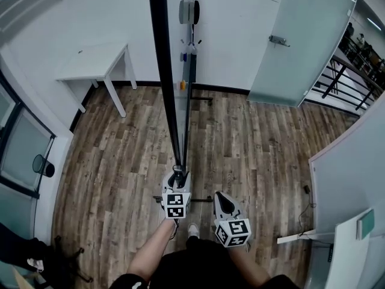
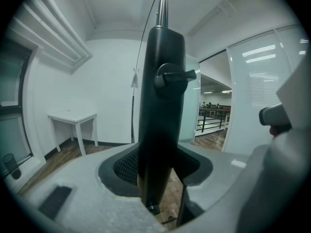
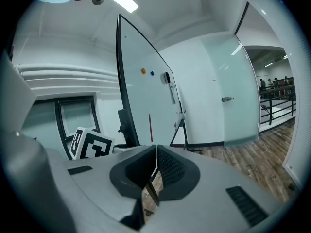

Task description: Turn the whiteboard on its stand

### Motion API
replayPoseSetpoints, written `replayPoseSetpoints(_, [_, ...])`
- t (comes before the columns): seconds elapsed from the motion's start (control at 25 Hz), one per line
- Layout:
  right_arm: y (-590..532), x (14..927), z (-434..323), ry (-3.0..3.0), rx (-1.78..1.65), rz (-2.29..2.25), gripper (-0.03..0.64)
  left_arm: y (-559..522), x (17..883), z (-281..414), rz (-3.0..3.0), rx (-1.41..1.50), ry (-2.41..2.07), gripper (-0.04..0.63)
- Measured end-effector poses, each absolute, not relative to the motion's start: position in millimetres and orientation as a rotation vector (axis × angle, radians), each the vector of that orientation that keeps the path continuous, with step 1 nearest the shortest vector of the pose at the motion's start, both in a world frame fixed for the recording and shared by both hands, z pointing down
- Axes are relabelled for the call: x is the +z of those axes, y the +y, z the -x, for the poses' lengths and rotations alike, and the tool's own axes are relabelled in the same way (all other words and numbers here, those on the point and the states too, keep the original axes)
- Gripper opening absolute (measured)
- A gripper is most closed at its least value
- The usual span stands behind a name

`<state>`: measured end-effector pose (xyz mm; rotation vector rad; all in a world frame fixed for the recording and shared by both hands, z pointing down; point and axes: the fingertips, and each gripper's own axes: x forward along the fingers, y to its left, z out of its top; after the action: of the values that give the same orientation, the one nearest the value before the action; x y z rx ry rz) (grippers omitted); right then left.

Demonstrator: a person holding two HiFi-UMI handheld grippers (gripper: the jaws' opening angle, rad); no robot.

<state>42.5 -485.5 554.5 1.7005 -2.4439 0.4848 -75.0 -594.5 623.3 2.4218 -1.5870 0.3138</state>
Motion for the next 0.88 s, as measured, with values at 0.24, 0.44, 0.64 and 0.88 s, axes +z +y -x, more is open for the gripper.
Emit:
replayPoseSetpoints(0.24, [-461.4,556.6,-38.8,-2.433,0.481,-1.723,0.014,-567.6,625.5,71.0,-2.432,0.325,-1.567,0.193])
replayPoseSetpoints(0.44, [-441.5,558.1,-43.9,-2.414,0.487,-1.751,0.014,-552.4,625.3,67.2,-2.431,0.335,-1.559,0.193])
replayPoseSetpoints(0.64, [-423.7,561.6,-49.5,-2.400,0.492,-1.773,0.014,-535.8,625.8,64.7,-2.437,0.338,-1.553,0.193])
replayPoseSetpoints(0.88, [-412.2,561.5,-54.9,-2.401,0.497,-1.782,0.014,-517.0,624.8,59.2,-2.434,0.337,-1.550,0.193])
